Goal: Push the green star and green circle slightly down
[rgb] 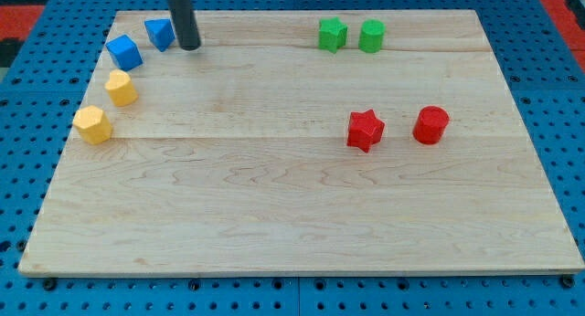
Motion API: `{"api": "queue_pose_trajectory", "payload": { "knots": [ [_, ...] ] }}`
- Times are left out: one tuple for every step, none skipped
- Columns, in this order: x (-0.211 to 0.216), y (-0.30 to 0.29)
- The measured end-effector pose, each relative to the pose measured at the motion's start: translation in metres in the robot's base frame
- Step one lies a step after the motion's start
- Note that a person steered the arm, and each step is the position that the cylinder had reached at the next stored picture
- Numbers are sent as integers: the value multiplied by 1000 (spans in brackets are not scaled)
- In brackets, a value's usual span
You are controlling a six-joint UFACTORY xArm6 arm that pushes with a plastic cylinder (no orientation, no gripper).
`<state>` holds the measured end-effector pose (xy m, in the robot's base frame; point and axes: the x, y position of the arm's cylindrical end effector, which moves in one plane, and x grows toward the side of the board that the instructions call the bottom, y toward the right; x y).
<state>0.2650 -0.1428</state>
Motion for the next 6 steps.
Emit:
{"api": "queue_pose_trajectory", "payload": {
  "knots": [
    [-13,-39],
    [-34,-60],
    [-38,-62],
    [-41,23],
    [-52,129],
    [-52,202]
  ]
}}
